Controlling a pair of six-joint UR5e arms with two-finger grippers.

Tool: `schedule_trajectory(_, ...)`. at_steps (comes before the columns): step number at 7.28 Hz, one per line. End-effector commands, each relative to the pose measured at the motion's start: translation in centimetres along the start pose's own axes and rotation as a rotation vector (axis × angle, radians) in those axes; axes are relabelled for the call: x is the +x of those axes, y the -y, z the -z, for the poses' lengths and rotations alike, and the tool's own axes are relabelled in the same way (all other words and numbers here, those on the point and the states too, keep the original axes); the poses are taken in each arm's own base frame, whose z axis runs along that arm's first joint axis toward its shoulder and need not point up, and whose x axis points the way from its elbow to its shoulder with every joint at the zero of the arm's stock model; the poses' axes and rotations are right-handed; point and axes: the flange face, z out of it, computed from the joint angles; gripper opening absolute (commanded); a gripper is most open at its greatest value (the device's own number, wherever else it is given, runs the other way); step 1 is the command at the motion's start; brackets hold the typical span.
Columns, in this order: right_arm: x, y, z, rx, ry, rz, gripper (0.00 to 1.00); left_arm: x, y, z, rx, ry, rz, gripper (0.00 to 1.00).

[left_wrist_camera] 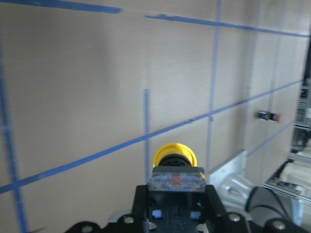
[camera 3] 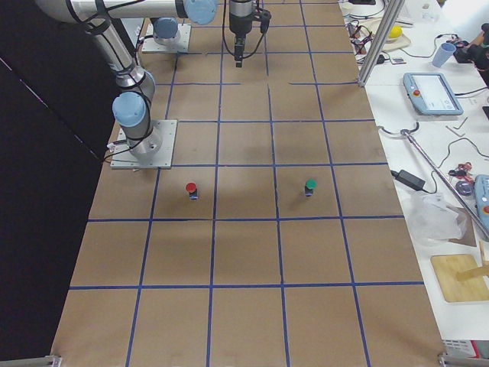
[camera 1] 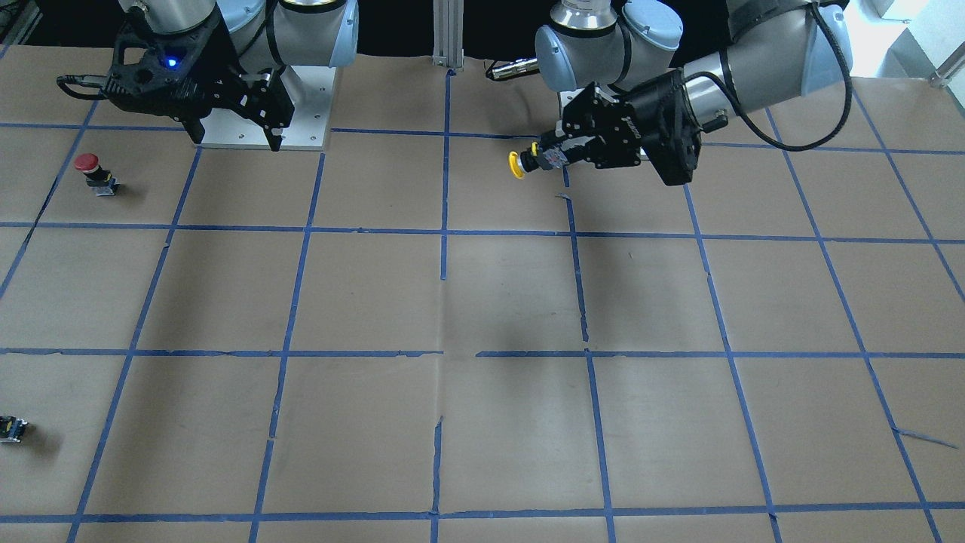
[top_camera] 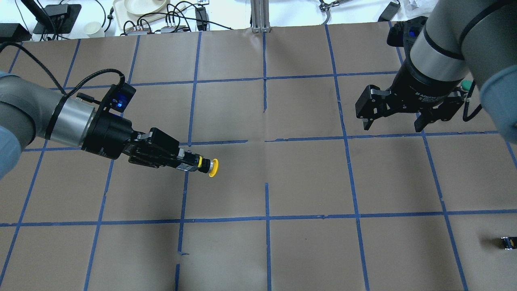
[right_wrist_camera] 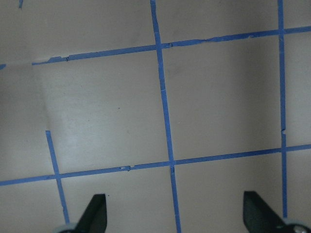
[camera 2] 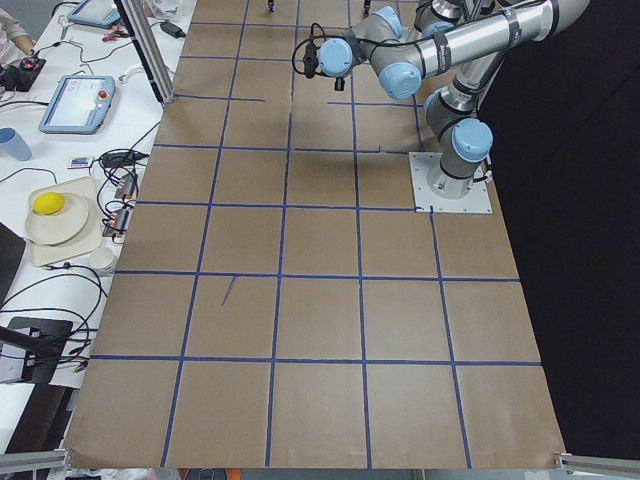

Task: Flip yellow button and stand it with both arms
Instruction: 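Lift the button with the left gripper toward the table center while the right arm approaches, then bring the open right gripper onto the yellow cap held by the left gripper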

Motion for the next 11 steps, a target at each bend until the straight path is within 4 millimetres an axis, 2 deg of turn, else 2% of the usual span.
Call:
schedule_trajectory(1,-1.2,1.5,-0.2,-0.067,0.216,-0.296,1.00,7.7,0.0,-2.7,0.033,-0.186,-0.111,0.30)
schedule_trajectory(2,-0.2,2.2,0.1,-0.096,0.300,-0.414,1.00,9.6,0.0,-3.8,0.052,-0.274,-0.137,0.30)
schedule_trajectory(3,0.7,2.8,1.1,-0.138,0.442,-0.542,1.00,10.5,0.1,-3.8,0.080,-0.334,-0.140,0.30)
schedule_trajectory(4,0.7,3.2,2.1,-0.209,0.575,-0.690,1.00,11.4,0.0,-4.0,0.094,-0.377,-0.151,0.28)
schedule_trajectory(6,-0.6,1.4,4.5,-0.273,0.694,-0.803,1.00,12.2,0.3,-3.7,0.130,-0.459,-0.124,0.28)
schedule_trajectory(7,-1.1,0.2,6.0,-0.312,0.758,-0.852,1.00,11.7,0.2,-3.9,0.129,-0.464,-0.106,0.28)
schedule_trajectory(9,-1.7,-2.2,6.8,-0.372,0.784,-0.911,1.00,11.7,0.2,-4.0,0.128,-0.467,-0.104,0.28)
schedule_trajectory(11,-2.0,-2.9,6.6,-0.449,0.791,-0.939,0.99,11.8,0.3,-3.9,0.126,-0.469,-0.093,0.28)
